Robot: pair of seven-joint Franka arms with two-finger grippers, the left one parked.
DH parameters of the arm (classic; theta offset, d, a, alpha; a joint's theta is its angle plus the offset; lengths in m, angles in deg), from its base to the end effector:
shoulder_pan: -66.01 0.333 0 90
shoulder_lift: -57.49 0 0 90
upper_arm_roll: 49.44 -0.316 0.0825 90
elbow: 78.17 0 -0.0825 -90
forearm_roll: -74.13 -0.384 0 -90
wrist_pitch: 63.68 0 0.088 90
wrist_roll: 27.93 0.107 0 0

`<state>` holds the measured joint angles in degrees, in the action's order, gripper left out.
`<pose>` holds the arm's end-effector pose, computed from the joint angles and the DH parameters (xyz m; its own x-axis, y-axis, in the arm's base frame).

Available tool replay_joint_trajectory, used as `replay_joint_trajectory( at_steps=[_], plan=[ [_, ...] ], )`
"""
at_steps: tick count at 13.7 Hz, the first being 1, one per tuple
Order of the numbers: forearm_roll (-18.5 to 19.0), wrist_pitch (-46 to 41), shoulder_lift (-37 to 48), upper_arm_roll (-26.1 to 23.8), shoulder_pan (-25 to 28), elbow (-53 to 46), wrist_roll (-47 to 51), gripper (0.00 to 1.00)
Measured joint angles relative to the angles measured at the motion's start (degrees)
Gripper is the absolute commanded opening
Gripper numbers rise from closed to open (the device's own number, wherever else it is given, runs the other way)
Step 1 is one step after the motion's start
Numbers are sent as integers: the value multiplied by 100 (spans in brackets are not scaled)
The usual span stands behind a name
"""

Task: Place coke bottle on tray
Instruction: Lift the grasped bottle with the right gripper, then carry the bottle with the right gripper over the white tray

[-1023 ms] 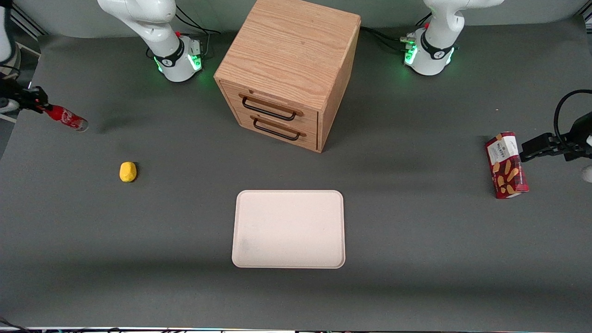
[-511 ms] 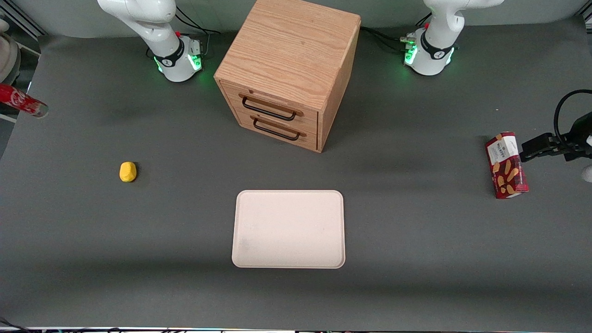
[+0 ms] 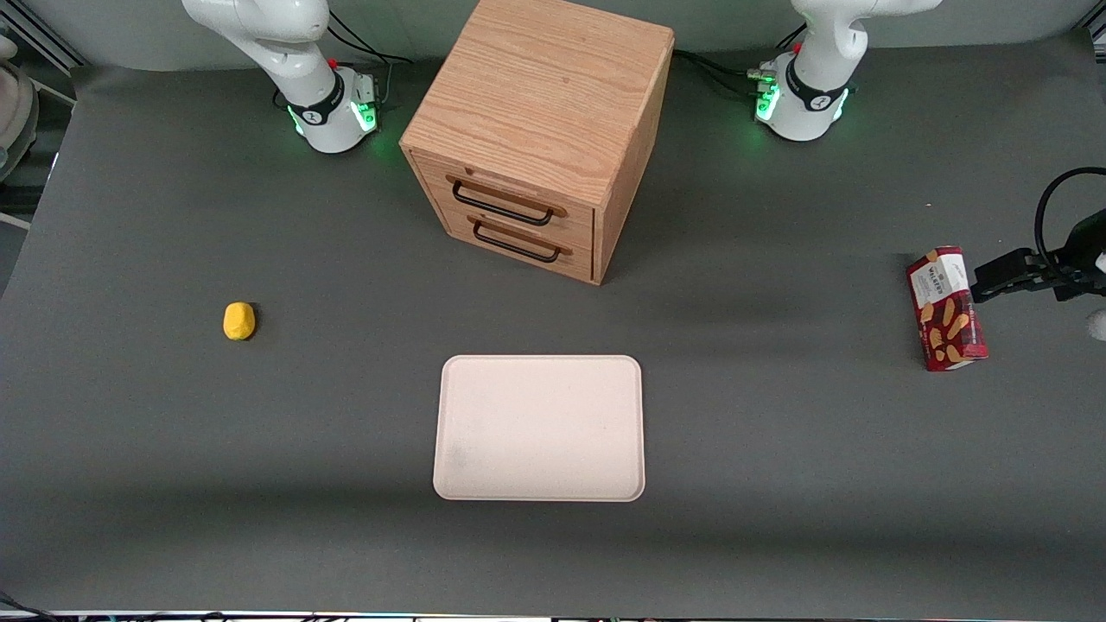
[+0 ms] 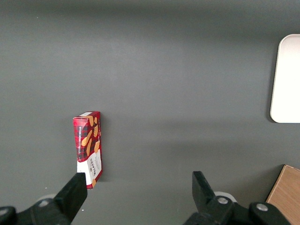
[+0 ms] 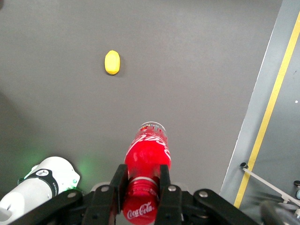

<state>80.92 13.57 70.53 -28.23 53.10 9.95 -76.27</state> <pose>0.3543 -0.2918 0.7260 0.9740 0.2263 -0.0101 0.2266 -0.9732 0.0387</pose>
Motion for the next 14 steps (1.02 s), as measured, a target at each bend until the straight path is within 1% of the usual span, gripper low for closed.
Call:
replay_joint_trajectory(
  at_steps=[1, 3, 4, 6, 8, 11, 14],
  plan=[
    [-36, -15, -18, -20, 29, -46, 0, 0],
    [-264, -24, -117, -120, 110, -66, 1, 0],
    [-375, -32, -212, -163, 240, -98, 40, 0],
    [-457, -91, -458, -210, 778, -297, 377, 0],
    [-518, -199, -777, -248, 1506, -660, 973, 0],
    [-747, -236, -1279, -288, 2480, -1276, 1781, 0],
    [-1049, -285, -1763, -295, 3200, -1736, 2780, 0]
  ],
)
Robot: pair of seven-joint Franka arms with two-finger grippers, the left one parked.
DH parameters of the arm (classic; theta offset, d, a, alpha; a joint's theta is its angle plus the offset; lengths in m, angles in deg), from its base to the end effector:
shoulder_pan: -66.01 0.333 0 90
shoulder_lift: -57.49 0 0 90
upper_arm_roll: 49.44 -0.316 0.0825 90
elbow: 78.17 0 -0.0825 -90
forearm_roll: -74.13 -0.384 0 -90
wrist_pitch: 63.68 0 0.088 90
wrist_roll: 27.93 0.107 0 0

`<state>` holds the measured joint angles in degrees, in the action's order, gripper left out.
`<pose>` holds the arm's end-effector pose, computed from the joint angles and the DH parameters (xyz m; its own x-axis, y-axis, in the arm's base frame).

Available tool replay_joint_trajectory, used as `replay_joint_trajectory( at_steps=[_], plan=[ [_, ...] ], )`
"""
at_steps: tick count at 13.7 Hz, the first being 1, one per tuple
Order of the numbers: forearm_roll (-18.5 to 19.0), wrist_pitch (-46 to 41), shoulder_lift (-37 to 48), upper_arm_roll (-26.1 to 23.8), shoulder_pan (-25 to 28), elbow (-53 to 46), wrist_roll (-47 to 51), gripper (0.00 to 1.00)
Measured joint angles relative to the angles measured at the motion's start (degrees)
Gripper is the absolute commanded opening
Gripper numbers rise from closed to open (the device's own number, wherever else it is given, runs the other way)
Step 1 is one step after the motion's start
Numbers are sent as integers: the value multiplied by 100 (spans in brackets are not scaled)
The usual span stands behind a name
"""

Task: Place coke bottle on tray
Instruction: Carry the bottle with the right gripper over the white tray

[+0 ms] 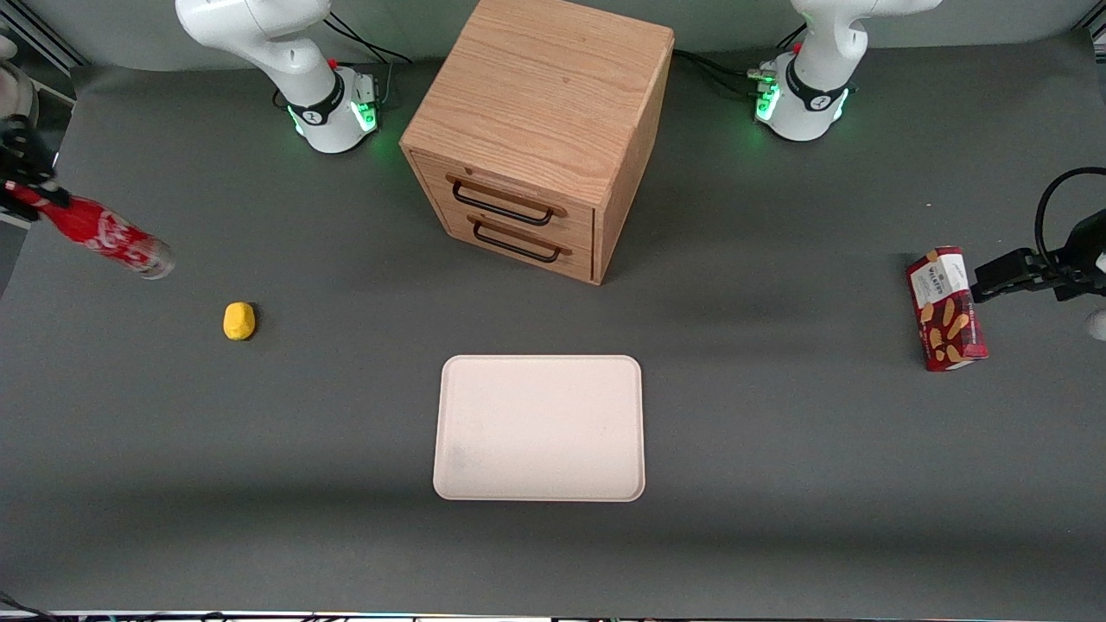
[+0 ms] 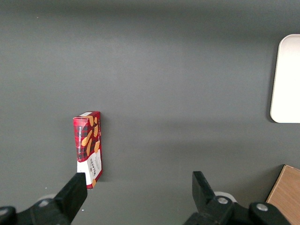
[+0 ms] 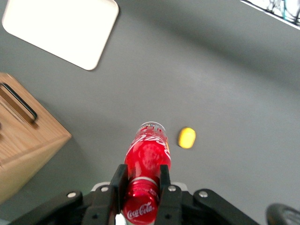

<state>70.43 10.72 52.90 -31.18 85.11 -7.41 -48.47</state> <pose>0.5425 0.0262 0.7120 0.9246 0.3810 0.0014 0.3808 -0.9238 -0.0393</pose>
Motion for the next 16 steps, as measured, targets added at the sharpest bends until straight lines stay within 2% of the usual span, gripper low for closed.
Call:
replay_joint_trajectory(
  at_steps=[5, 9, 14, 16],
  plan=[
    [-125, 51, -977, -3, 1286, -802, 2128, 0],
    [-145, 428, -1539, -3, 1931, -1148, 3347, 0],
    [-172, 1021, -1916, -82, 2061, -1173, 3671, 0],
    [-299, 1350, -2218, -78, 2012, -1165, 3671, 0]
  ],
)
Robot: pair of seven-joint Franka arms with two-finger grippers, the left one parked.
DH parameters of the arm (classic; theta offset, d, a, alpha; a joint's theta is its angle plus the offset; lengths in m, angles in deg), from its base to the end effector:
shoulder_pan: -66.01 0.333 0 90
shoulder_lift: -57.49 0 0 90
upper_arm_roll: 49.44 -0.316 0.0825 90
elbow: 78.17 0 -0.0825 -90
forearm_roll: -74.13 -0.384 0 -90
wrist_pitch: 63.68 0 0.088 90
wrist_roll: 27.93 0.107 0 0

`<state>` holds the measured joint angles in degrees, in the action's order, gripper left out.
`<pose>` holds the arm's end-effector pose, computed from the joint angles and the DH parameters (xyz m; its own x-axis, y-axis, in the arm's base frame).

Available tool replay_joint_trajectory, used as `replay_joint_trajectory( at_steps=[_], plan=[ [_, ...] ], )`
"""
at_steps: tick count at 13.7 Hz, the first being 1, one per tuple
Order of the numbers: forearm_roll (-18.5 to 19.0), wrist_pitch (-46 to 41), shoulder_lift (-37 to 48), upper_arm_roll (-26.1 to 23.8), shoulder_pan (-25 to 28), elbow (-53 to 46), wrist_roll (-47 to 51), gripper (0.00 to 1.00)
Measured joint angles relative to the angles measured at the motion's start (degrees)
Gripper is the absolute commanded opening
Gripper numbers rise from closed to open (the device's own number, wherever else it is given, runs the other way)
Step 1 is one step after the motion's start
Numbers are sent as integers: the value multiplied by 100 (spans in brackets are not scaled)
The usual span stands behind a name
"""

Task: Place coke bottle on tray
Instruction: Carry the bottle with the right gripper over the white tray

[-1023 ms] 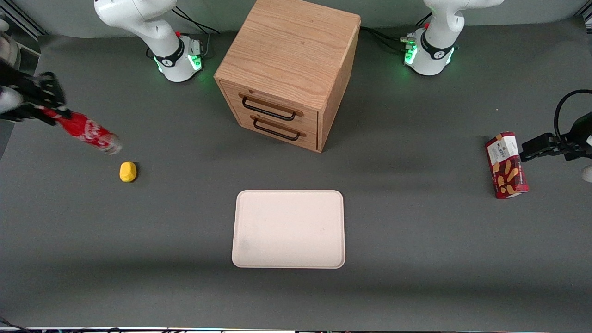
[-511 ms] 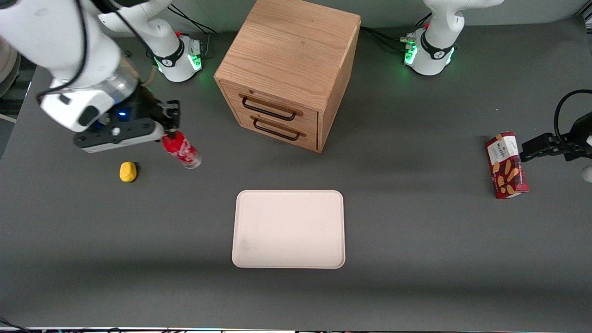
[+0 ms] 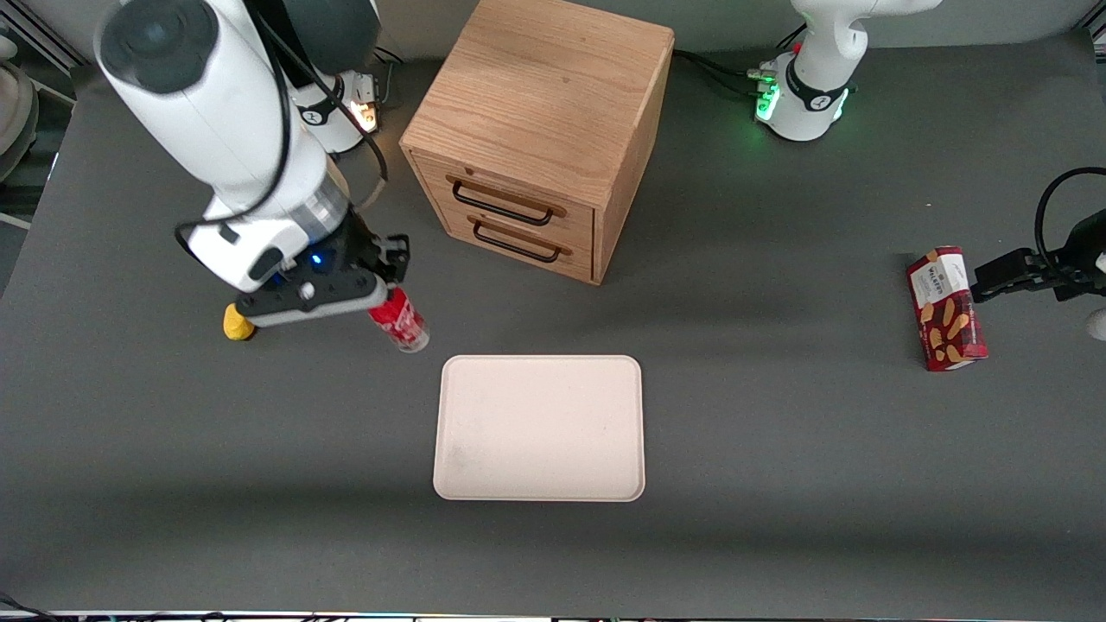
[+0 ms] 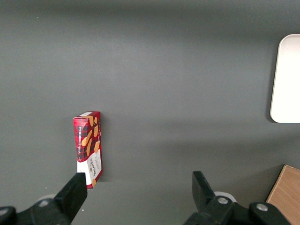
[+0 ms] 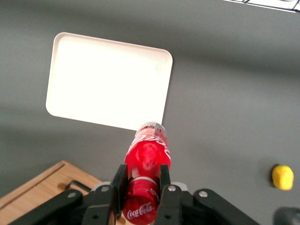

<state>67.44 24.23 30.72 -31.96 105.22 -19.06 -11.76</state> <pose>0.6041 0.3157 0.5934 0.9887 0.1385 0.0566 0.1385 -0.9903 0.0038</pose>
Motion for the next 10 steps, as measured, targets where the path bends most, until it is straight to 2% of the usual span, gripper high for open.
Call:
replay_joint_trajectory(
  at_steps=[6, 10],
  plan=[
    [-471, 870, -981, 5, -357, 9, 0, 0],
    [-545, 1748, -1444, 3, -423, 272, 0, 0]
  ],
)
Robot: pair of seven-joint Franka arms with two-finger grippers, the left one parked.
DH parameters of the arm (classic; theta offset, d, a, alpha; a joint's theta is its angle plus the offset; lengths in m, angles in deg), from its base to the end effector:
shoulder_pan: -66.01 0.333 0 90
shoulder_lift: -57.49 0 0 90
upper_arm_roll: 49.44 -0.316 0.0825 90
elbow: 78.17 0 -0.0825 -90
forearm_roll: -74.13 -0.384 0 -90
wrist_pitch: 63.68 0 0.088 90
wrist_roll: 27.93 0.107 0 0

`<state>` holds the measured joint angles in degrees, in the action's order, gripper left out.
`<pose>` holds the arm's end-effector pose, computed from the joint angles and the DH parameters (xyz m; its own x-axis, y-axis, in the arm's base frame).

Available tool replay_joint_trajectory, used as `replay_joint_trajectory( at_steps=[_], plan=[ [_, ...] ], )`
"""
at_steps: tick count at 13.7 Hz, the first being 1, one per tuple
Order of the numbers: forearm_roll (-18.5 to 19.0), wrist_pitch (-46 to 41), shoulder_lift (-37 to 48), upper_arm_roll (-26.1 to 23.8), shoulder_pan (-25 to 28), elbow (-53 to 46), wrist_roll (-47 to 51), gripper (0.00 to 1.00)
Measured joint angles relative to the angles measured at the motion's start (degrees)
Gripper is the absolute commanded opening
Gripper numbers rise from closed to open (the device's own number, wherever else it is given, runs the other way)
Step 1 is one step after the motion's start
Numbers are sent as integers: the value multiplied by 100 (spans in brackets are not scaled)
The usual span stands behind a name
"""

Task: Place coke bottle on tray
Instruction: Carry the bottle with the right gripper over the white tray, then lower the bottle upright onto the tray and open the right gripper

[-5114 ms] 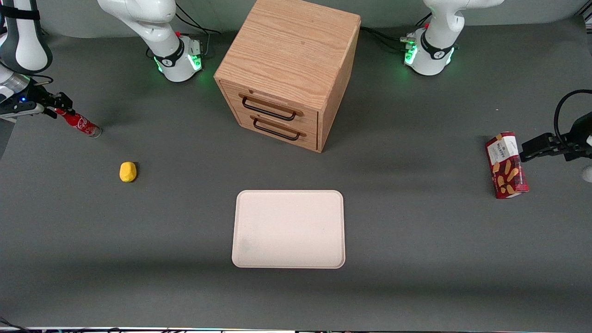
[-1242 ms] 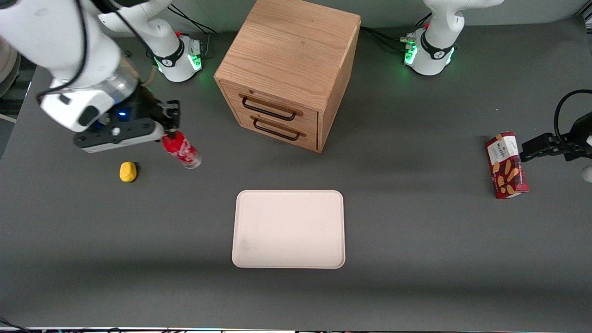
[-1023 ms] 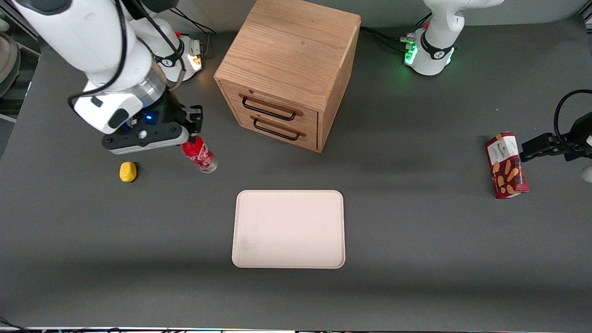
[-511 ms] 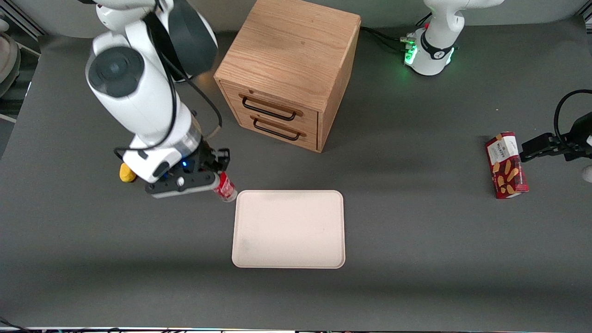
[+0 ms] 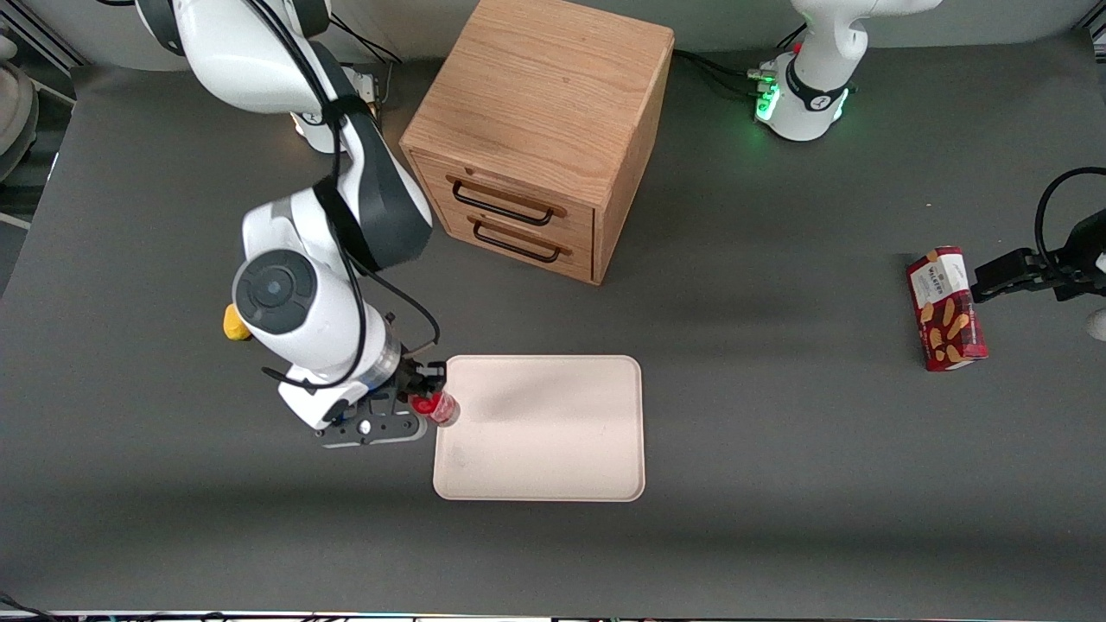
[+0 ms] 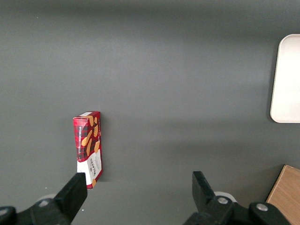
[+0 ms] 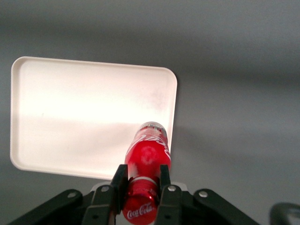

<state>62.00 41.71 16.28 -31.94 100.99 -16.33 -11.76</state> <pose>0.6877 0.3103 0.4209 0.9967 0.0515 0.0634 0.0533 -0.9982 -0.0267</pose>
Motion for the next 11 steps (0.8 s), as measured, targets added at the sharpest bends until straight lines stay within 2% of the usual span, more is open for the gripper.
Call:
replay_joint_trajectory(
  at_steps=[3, 11],
  plan=[
    [-18, 537, -172, -9, 18, 305, 0, 0],
    [-127, 934, -420, -89, 40, 526, 0, 0]
  ],
)
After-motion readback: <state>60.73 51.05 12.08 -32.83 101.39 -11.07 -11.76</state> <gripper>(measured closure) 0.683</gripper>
